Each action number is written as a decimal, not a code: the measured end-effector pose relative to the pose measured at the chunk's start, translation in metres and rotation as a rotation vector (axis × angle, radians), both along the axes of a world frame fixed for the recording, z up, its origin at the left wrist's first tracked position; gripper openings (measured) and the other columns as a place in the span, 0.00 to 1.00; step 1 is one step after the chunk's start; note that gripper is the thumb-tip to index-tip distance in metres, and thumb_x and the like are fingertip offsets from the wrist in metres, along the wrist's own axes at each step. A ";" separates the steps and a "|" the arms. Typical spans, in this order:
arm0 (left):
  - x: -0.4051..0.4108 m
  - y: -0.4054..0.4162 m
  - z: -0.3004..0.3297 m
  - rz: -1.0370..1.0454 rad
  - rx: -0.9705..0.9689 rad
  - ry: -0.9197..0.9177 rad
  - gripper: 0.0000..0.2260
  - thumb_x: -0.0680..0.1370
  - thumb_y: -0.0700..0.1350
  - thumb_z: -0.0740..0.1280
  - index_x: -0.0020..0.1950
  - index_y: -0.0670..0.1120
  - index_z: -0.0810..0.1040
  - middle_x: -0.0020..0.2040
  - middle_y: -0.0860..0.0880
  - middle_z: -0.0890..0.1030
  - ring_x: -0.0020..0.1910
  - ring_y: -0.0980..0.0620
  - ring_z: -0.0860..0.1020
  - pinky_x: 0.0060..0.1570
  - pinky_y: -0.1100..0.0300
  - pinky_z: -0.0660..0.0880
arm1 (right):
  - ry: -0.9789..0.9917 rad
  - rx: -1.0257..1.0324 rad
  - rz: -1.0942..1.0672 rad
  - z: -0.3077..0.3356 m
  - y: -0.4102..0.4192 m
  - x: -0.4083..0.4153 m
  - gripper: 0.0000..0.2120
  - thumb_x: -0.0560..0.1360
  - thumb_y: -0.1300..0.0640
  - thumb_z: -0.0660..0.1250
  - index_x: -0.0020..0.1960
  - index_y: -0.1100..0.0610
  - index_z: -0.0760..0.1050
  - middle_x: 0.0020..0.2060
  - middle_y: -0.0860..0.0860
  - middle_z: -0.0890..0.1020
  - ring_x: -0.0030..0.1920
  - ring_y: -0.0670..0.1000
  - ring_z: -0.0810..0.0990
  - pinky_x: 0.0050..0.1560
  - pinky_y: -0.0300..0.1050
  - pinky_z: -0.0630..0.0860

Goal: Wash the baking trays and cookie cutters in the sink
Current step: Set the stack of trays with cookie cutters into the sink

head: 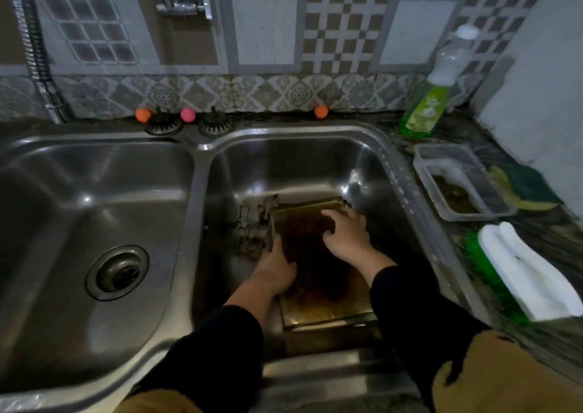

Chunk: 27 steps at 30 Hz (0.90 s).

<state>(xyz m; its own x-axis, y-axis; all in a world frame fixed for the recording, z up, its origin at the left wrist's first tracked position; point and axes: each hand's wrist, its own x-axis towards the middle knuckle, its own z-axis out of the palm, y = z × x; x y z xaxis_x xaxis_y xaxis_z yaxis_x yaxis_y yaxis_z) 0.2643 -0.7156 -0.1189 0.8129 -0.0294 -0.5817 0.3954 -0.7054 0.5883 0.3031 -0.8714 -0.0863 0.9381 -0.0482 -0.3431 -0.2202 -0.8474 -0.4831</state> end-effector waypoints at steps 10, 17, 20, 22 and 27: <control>-0.004 -0.012 -0.004 -0.012 0.019 0.001 0.38 0.80 0.49 0.64 0.79 0.49 0.40 0.76 0.41 0.56 0.72 0.42 0.65 0.68 0.54 0.65 | 0.117 -0.031 -0.012 -0.015 -0.035 -0.018 0.26 0.79 0.53 0.60 0.76 0.45 0.58 0.74 0.51 0.61 0.72 0.59 0.57 0.68 0.54 0.64; -0.006 -0.007 0.000 0.185 -0.128 -0.101 0.36 0.80 0.47 0.63 0.79 0.51 0.41 0.73 0.43 0.64 0.68 0.43 0.70 0.65 0.50 0.71 | -0.108 0.200 -0.121 -0.010 -0.024 -0.024 0.30 0.78 0.53 0.63 0.76 0.47 0.55 0.73 0.46 0.53 0.69 0.53 0.66 0.66 0.48 0.69; -0.005 -0.001 0.013 0.255 -0.206 -0.258 0.31 0.82 0.45 0.60 0.79 0.52 0.46 0.74 0.46 0.63 0.70 0.45 0.67 0.67 0.51 0.67 | -0.188 0.238 -0.174 -0.002 -0.026 -0.024 0.31 0.79 0.55 0.62 0.78 0.50 0.52 0.74 0.47 0.53 0.69 0.51 0.67 0.65 0.44 0.67; -0.006 0.001 0.026 0.262 -0.339 -0.340 0.27 0.83 0.45 0.57 0.79 0.56 0.50 0.67 0.51 0.69 0.64 0.50 0.72 0.61 0.57 0.70 | -0.207 0.270 -0.216 0.003 -0.030 -0.024 0.31 0.80 0.56 0.61 0.78 0.51 0.52 0.74 0.47 0.54 0.71 0.51 0.65 0.67 0.44 0.65; -0.019 -0.004 0.053 0.258 -0.674 -0.371 0.24 0.84 0.45 0.51 0.77 0.63 0.49 0.67 0.55 0.67 0.65 0.53 0.67 0.61 0.53 0.68 | -0.202 0.388 -0.275 0.031 -0.040 -0.030 0.29 0.79 0.57 0.61 0.77 0.50 0.55 0.73 0.47 0.58 0.72 0.51 0.63 0.72 0.48 0.62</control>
<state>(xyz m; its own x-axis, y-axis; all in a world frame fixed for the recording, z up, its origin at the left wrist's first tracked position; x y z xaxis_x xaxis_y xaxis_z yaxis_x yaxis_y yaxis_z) 0.2457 -0.7201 -0.0656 0.9783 -0.0630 -0.1972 0.1931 -0.0656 0.9790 0.2729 -0.9110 -0.0556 0.9581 -0.2074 -0.1975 -0.2791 -0.5214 -0.8064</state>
